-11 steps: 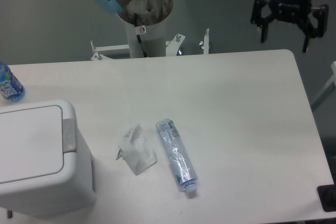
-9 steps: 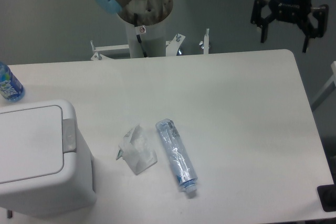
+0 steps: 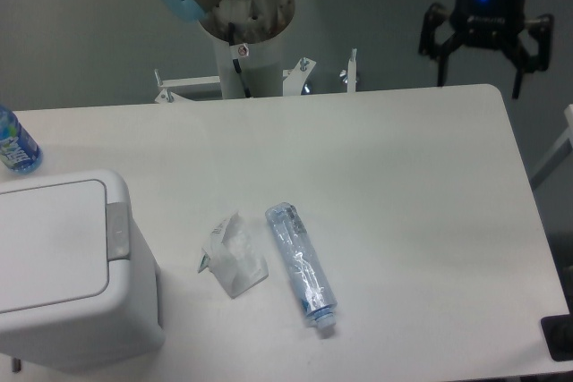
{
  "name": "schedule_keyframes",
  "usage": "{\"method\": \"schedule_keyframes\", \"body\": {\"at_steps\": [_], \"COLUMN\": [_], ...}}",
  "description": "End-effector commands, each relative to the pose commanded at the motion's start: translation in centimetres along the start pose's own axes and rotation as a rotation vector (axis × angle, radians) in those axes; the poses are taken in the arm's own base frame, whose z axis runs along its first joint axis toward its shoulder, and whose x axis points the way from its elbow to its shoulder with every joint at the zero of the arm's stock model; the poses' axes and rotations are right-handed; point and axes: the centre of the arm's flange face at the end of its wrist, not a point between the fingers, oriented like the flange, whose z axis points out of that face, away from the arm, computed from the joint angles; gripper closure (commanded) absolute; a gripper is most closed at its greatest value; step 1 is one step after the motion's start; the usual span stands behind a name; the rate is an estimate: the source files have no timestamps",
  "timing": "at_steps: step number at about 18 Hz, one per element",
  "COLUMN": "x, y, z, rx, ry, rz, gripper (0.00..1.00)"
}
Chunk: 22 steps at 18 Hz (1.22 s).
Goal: Open the trash can
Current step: 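Move the open gripper across the table toward the white trash can lid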
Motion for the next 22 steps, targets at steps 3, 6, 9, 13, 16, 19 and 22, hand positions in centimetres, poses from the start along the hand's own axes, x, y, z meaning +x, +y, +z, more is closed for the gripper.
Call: {"method": "schedule_keyframes", "body": {"at_steps": [3, 6, 9, 13, 16, 19, 22], "x": [3.0, 6.1, 8.9, 12.2, 14.5, 16.7, 19.9], "y": [-2.5, -4.3, -6.5, -8.5, -9.5, -10.8, -12.2], "z": [1.4, 2.2, 2.5, 2.0, 1.2, 0.8, 1.4], "rx": [0.019, 0.021, 0.025, 0.041, 0.052, 0.059, 0.048], "ry": [0.022, 0.060, 0.085, 0.104, 0.119, 0.137, 0.167], "rz": [-0.093, -0.162, -0.233, -0.278, -0.305, -0.362, -0.369], "gripper": [0.00, 0.00, 0.00, 0.00, 0.00, 0.00, 0.00]}}
